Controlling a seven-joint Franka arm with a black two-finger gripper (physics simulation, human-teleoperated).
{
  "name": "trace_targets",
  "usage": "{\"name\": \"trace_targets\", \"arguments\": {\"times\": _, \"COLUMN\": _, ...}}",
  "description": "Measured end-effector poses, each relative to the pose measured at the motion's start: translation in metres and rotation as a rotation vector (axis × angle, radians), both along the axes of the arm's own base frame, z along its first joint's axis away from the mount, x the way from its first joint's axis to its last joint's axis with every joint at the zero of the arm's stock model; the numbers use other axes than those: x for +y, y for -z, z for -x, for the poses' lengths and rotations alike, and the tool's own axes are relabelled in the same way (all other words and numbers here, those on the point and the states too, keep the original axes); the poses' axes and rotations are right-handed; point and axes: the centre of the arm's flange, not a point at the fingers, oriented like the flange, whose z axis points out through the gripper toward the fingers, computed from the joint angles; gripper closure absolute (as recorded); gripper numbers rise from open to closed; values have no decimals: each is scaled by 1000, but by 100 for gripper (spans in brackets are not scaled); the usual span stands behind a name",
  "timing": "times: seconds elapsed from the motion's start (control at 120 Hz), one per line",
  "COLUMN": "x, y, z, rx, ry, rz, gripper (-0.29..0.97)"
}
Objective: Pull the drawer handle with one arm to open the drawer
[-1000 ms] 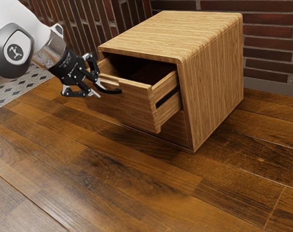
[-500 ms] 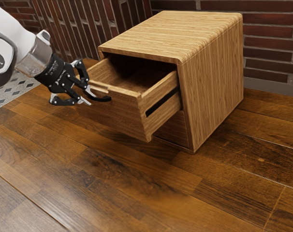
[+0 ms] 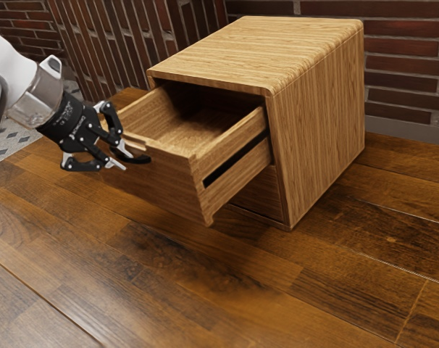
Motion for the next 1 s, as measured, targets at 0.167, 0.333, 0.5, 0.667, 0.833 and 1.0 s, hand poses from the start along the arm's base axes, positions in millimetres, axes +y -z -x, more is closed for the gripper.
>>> {"name": "trace_targets", "arguments": {"times": 0.167, "x": 6, "y": -5, "z": 18, "rx": -15, "ry": -15, "rz": 4, "gripper": 64}}
{"name": "trace_targets", "arguments": {"times": 0.333, "x": -1, "y": -5, "z": 26, "rx": -16, "ry": -7, "rz": 3, "gripper": 64}}
{"name": "trace_targets", "arguments": {"times": 0.5, "x": -4, "y": -4, "z": 38, "rx": -20, "ry": -7, "rz": 2, "gripper": 64}}
{"name": "trace_targets", "arguments": {"times": 0.667, "x": 0, "y": -6, "z": 52, "rx": -27, "ry": -20, "rz": 2, "gripper": 64}}
{"name": "trace_targets", "arguments": {"times": 0.833, "x": 3, "y": -13, "z": 68, "rx": -48, "ry": -32, "rz": 0, "gripper": 64}}
{"name": "trace_targets", "arguments": {"times": 1.0, "x": -5, "y": -94, "z": 122, "rx": -180, "ry": -24, "rz": -33, "gripper": 47}}
